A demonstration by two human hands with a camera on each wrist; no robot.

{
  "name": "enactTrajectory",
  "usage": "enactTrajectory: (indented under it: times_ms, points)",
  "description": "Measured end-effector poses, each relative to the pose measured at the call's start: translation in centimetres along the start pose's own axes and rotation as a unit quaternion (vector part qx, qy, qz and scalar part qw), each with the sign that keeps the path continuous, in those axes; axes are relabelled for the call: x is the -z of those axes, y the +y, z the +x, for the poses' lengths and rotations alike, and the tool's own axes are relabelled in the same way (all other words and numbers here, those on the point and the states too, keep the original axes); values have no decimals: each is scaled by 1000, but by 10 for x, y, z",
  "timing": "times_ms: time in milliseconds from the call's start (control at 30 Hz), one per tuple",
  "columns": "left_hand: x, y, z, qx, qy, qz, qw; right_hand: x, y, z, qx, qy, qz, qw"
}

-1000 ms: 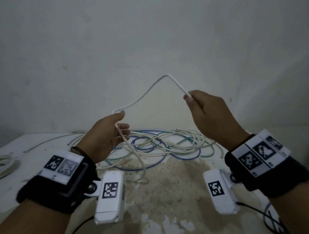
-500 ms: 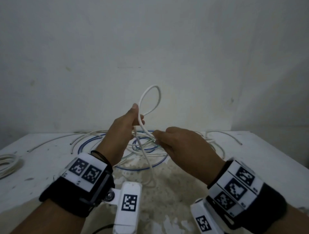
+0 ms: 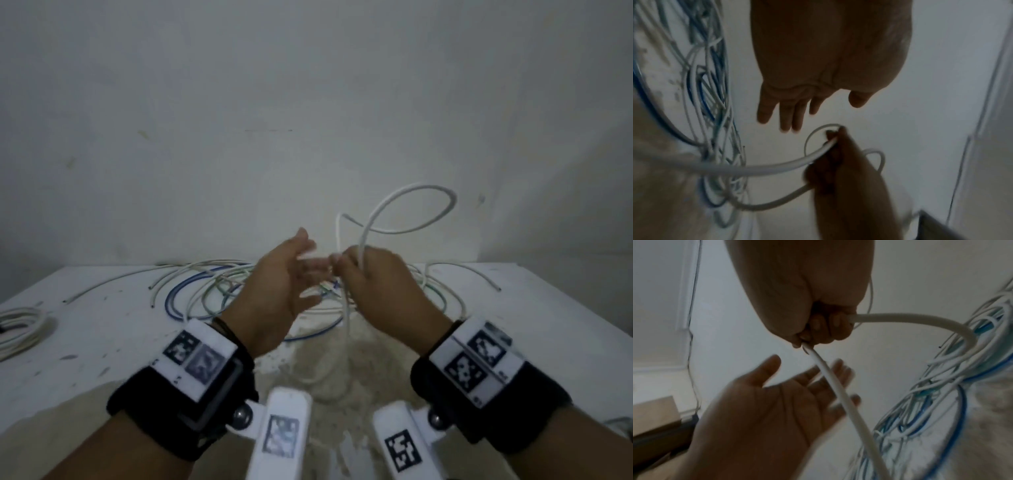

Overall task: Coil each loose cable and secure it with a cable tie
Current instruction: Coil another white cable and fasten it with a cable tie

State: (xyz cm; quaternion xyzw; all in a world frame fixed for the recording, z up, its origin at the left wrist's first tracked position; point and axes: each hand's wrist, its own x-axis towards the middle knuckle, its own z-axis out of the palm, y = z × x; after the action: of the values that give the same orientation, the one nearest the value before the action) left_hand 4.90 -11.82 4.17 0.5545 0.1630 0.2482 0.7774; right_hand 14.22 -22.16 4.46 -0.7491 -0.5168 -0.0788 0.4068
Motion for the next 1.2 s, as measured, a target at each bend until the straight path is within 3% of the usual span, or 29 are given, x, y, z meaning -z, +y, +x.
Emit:
enactTrajectory:
  times_ms: [100,167,200,300,333,467,567,633,800,867,900,967,1000,1033,1067,1133,1200]
  points:
    - [-1,-26,-11,82,-112,178,974,16,12,22,-68,67,64,993]
    - [3,-35,-21,59,-180,257,948,23,25,30,-118,91,151,977]
    - [7,-36,-24,24,-185,297,937,25,31,32,-142,97,200,965]
    - [17,-22,-27,-92,-98,407,904,30,46,30,-210,89,313,922]
    - [20,-16,-25,-110,-68,401,907,29,51,28,-233,73,323,914]
    - [31,11,-18,-137,6,209,968,18,69,13,-313,-45,250,915]
    - [37,32,-14,-158,50,109,980,7,76,5,-260,-142,22,955]
    - [42,43,-13,-164,63,65,982,-4,78,5,-204,-158,-136,957]
    - [60,66,-18,-186,79,-22,979,-18,70,11,-145,-180,-257,938]
    - [67,75,-23,-203,88,-35,974,-17,66,17,-172,-168,-280,929]
    - [71,79,-26,-208,92,-37,973,-18,64,20,-202,-165,-308,915]
    - [77,84,-30,-212,100,-37,971,-23,57,24,-233,-160,-435,855]
    - [80,85,-33,-214,103,-38,971,-27,50,26,-216,-154,-495,827]
    - [82,86,-35,-216,106,-41,970,-32,40,27,-178,-135,-523,823]
    - [84,86,-36,-217,106,-44,969,-38,28,29,-132,-109,-523,835]
    - [86,87,-40,-217,102,-56,969,-53,0,36,-26,-79,-457,886]
    - [87,88,-45,-217,90,-74,969,-77,-22,43,63,-116,-319,939]
